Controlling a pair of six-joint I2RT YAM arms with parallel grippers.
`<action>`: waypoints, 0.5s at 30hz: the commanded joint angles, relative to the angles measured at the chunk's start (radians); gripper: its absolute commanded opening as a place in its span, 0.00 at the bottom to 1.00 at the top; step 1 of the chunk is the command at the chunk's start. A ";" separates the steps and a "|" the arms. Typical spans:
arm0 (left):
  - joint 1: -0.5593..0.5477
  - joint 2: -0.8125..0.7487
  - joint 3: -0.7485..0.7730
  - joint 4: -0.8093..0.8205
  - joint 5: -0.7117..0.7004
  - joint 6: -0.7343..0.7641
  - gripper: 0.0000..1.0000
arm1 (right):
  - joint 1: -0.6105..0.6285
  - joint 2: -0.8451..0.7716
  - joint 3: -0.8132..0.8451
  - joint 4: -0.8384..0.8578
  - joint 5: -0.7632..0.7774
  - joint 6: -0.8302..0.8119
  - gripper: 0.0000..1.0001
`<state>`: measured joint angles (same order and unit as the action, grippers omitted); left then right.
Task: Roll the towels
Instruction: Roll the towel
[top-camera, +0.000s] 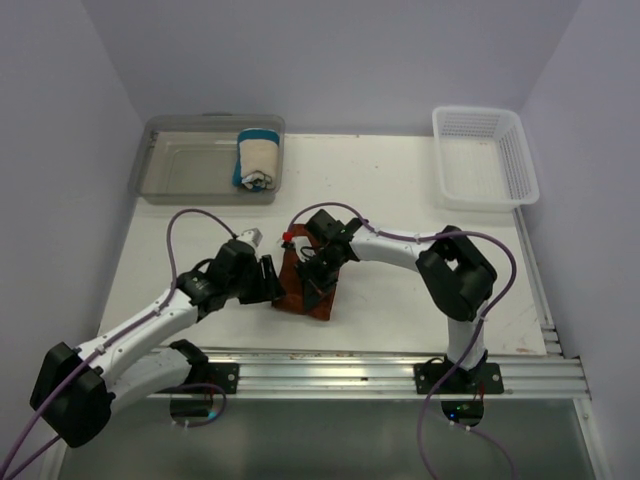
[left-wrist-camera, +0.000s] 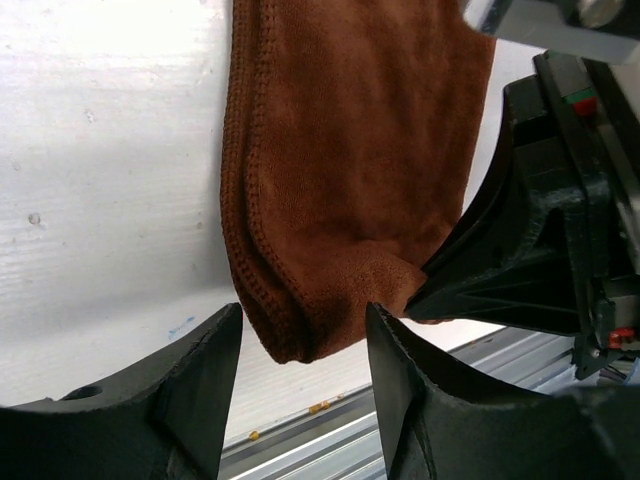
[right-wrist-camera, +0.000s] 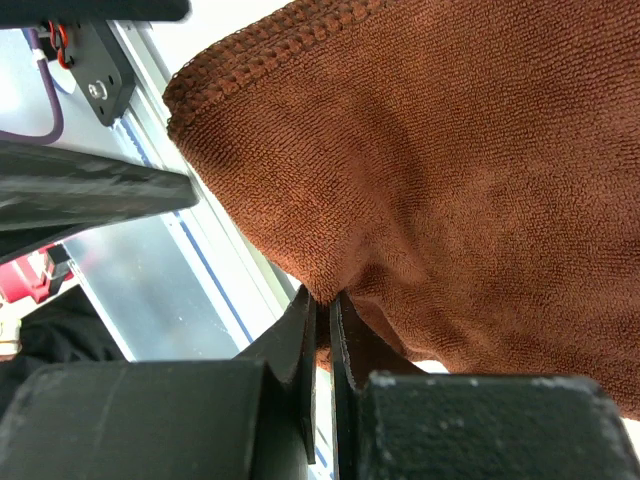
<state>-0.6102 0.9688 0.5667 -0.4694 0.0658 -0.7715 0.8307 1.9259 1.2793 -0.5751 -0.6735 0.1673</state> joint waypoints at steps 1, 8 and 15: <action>-0.005 0.030 -0.025 0.081 0.040 -0.022 0.56 | -0.002 -0.016 0.017 0.006 -0.017 0.014 0.00; -0.003 0.097 -0.022 0.112 0.052 -0.005 0.44 | -0.002 -0.028 0.008 0.000 0.006 0.017 0.00; -0.003 0.119 -0.022 0.089 0.042 -0.015 0.00 | -0.001 -0.047 -0.001 0.006 0.044 0.020 0.01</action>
<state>-0.6102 1.0821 0.5449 -0.4049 0.1085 -0.7765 0.8310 1.9255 1.2789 -0.5728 -0.6655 0.1753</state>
